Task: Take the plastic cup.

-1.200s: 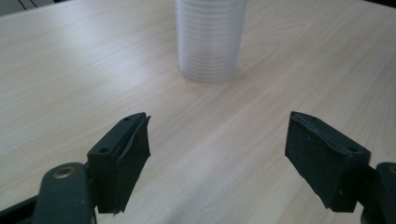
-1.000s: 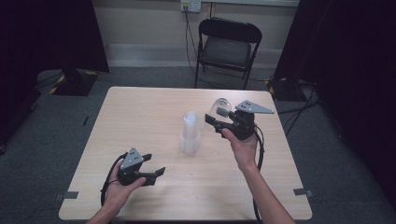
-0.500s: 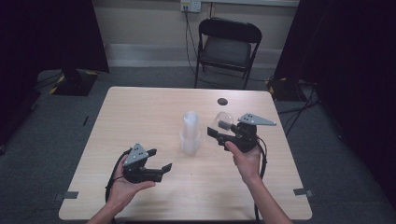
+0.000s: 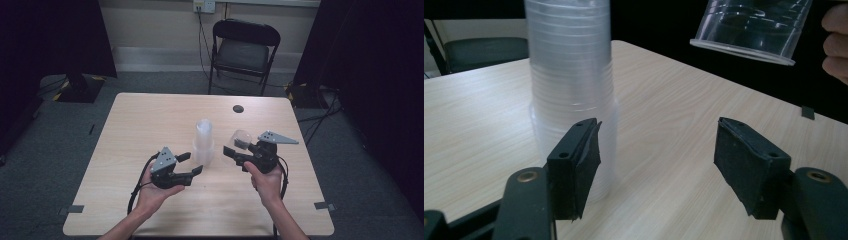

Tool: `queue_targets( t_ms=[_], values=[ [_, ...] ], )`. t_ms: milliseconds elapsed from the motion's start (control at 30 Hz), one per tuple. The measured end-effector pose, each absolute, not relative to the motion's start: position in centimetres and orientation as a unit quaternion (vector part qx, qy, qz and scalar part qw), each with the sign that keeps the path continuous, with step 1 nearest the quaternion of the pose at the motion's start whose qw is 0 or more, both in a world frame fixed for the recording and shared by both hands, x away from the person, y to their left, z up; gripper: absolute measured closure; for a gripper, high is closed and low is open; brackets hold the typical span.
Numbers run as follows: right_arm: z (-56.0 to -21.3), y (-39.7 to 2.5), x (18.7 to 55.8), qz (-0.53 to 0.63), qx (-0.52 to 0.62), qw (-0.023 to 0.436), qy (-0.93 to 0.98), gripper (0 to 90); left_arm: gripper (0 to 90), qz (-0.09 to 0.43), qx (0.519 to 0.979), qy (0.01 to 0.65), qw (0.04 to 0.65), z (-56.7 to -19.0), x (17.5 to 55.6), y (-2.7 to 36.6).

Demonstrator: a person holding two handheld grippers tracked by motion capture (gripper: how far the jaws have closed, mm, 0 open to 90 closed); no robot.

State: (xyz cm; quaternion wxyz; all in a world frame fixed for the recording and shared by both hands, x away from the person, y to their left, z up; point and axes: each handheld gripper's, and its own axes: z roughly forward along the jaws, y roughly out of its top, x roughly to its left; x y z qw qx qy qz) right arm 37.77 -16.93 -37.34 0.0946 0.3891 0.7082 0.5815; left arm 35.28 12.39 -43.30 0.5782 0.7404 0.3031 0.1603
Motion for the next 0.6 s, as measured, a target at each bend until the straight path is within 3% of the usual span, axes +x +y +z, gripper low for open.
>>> queue_targets(
  t_ms=[300,600],
  values=[
    [-38.8,-14.6,36.8,0.584,0.385,0.032,0.714,39.5,40.9,0.164,0.754,0.273,0.574,-44.3,34.0,11.8],
    [-39.5,-12.9,36.1,0.590,0.379,-0.014,0.713,39.8,55.9,0.170,0.737,0.266,0.598,-44.8,33.6,12.0]
  ],
)
